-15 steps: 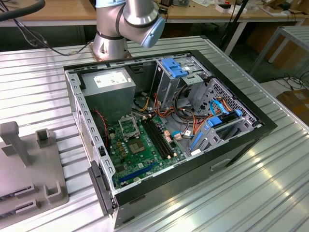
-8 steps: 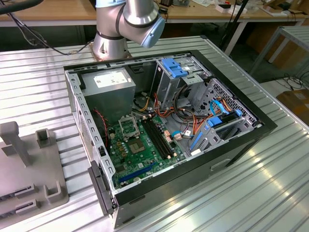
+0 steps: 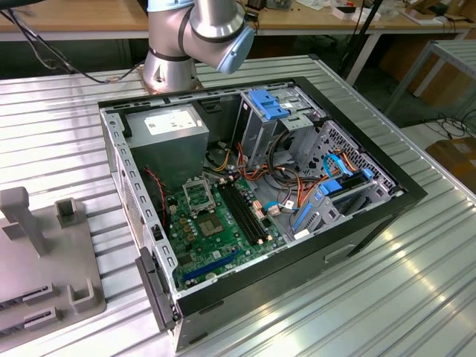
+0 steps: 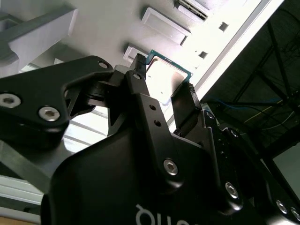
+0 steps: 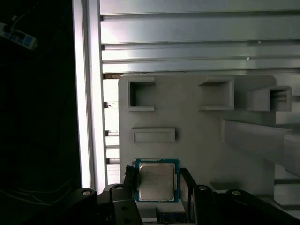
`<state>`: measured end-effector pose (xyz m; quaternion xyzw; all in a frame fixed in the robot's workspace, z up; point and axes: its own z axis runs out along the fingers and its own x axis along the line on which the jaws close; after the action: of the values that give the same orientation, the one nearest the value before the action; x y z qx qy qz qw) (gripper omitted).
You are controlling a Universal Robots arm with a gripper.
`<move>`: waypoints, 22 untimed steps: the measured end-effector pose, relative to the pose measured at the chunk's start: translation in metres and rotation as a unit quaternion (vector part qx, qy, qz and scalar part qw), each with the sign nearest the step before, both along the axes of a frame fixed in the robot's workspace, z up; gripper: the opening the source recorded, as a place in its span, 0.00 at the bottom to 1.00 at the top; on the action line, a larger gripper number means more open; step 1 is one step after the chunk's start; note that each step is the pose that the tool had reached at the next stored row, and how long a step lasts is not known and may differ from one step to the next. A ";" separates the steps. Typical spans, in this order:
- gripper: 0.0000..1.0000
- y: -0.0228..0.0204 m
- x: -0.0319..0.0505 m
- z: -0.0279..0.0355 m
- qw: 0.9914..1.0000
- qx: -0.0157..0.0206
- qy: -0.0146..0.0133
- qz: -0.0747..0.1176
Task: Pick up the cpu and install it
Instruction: 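Pick up the cpu and move it towards the insertion slot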
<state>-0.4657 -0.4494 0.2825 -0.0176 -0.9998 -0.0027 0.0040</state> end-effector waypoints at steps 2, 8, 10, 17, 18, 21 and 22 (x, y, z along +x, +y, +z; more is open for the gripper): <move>0.47 0.0000 0.0000 0.0016 1.000 0.000 0.000 0.000; 0.47 0.0000 0.0000 0.0053 1.000 0.000 0.000 0.000; 0.47 0.0000 0.0000 0.0067 1.000 -0.001 0.000 0.000; 0.47 0.0000 0.0000 0.0114 1.000 -0.002 0.000 0.000; 0.47 0.0000 0.0000 0.0121 1.000 -0.002 0.000 0.000; 0.47 0.0000 0.0000 0.0139 1.000 -0.002 0.000 0.000; 0.47 0.0000 0.0000 0.0142 1.000 -0.002 0.000 0.000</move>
<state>-0.4657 -0.4494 0.2968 -0.0176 -0.9998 -0.0008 0.0040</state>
